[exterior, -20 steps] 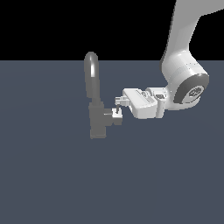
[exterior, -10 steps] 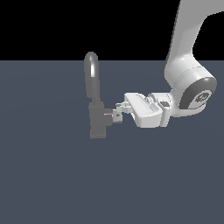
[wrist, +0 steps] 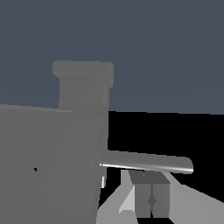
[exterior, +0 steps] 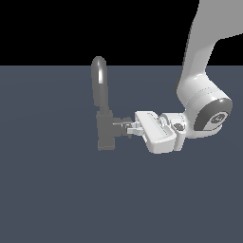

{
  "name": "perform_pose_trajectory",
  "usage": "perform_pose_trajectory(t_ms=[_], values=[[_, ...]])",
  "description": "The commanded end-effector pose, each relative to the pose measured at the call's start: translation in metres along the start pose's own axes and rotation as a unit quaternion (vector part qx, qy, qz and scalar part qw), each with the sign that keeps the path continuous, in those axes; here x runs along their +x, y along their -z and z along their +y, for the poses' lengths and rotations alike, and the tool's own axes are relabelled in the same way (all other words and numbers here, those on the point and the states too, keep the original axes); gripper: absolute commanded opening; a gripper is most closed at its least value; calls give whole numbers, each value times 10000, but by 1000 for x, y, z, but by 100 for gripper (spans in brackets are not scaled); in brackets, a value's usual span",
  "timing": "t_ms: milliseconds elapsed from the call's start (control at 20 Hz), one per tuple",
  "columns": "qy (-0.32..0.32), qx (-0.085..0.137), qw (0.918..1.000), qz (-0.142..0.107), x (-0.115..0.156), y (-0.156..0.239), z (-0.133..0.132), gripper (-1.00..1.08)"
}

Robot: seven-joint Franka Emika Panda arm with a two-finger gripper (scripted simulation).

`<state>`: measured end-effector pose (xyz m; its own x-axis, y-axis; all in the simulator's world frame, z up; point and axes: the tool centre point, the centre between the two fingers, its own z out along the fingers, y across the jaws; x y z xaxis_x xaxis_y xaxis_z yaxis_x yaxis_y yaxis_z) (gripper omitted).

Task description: Turn on the faucet by rotating a designated handle.

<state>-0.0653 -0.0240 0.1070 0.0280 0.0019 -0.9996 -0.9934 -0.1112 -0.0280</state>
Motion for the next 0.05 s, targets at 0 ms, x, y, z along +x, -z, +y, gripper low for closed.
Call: perform_pose_trajectory(t_ms=[0], values=[[-203,25,9998,-4,28,-1,15,-100]])
